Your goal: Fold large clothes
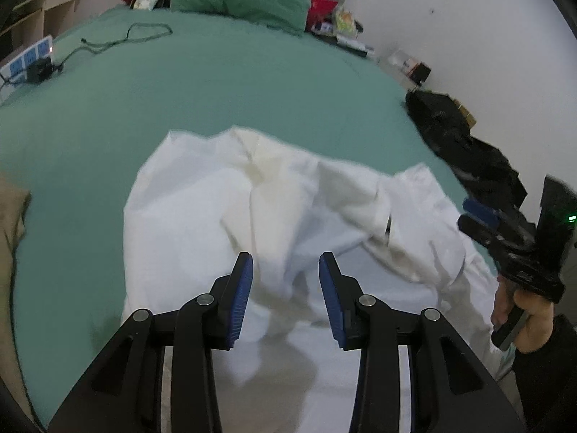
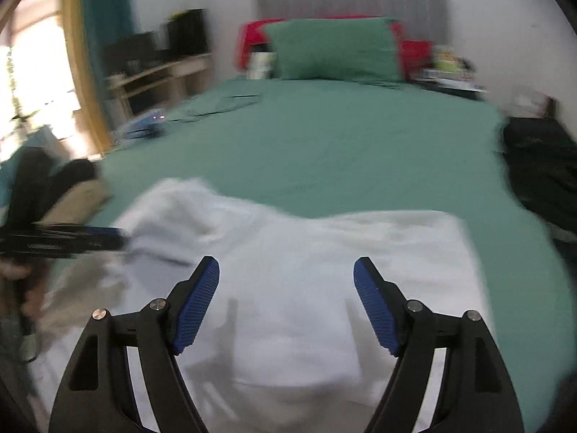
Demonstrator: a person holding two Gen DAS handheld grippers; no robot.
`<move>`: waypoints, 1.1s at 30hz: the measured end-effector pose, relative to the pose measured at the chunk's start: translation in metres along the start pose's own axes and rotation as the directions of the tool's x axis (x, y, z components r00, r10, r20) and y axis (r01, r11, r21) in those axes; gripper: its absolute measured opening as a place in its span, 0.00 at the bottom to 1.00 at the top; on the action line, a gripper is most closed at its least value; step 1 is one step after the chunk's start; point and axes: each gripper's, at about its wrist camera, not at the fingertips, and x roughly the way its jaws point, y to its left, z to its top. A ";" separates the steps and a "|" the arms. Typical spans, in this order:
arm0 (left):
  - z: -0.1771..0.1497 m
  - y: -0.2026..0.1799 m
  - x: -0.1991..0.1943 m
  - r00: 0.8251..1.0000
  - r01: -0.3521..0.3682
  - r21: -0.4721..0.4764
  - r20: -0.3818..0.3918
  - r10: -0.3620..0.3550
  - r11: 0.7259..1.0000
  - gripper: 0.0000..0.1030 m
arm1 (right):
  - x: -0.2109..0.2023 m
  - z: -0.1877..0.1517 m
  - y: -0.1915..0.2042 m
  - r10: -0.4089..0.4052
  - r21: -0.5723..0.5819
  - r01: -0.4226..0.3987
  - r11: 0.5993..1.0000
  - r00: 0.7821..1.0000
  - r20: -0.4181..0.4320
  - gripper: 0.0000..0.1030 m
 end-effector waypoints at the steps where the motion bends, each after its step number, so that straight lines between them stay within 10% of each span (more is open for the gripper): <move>1: 0.002 0.000 -0.001 1.000 0.002 -0.001 0.007 -0.002 1.000 0.39 | 0.005 -0.003 -0.009 -0.038 0.035 0.039 0.999 0.999 -0.036 0.75; 5: 0.005 0.006 0.016 0.999 -0.011 -0.016 -0.041 0.011 1.000 0.39 | 0.034 -0.020 -0.043 0.025 0.214 0.012 0.977 0.985 -0.169 0.71; 8: 0.000 0.006 0.038 0.995 -0.004 -0.028 -0.097 0.001 1.000 0.39 | 0.044 -0.026 -0.047 0.076 0.240 -0.026 0.970 0.976 -0.204 0.23; 12: -0.003 -0.004 0.042 0.996 0.038 -0.013 -0.081 -0.039 0.999 0.39 | 0.044 -0.001 -0.032 0.004 0.085 0.013 0.996 0.981 -0.196 0.10; 18: 0.001 -0.017 0.052 0.998 0.030 0.026 -0.064 -0.029 0.999 0.39 | 0.058 0.038 -0.041 -0.128 -0.043 0.123 0.992 0.979 -0.158 0.10; 26: 0.002 -0.017 0.057 0.995 0.040 0.008 -0.091 -0.039 0.999 0.39 | 0.074 0.001 -0.041 -0.209 -0.148 0.184 0.972 0.961 -0.178 0.15; 31: 0.000 -0.019 0.044 0.993 0.049 -0.014 -0.103 -0.050 0.999 0.39 | 0.043 0.010 -0.031 -0.250 -0.157 0.231 0.960 0.961 -0.114 0.42; 33: 0.001 -0.022 0.041 0.994 0.048 0.001 -0.101 -0.047 0.999 0.39 | 0.028 0.024 -0.024 -0.275 -0.152 0.266 0.952 0.960 -0.044 0.72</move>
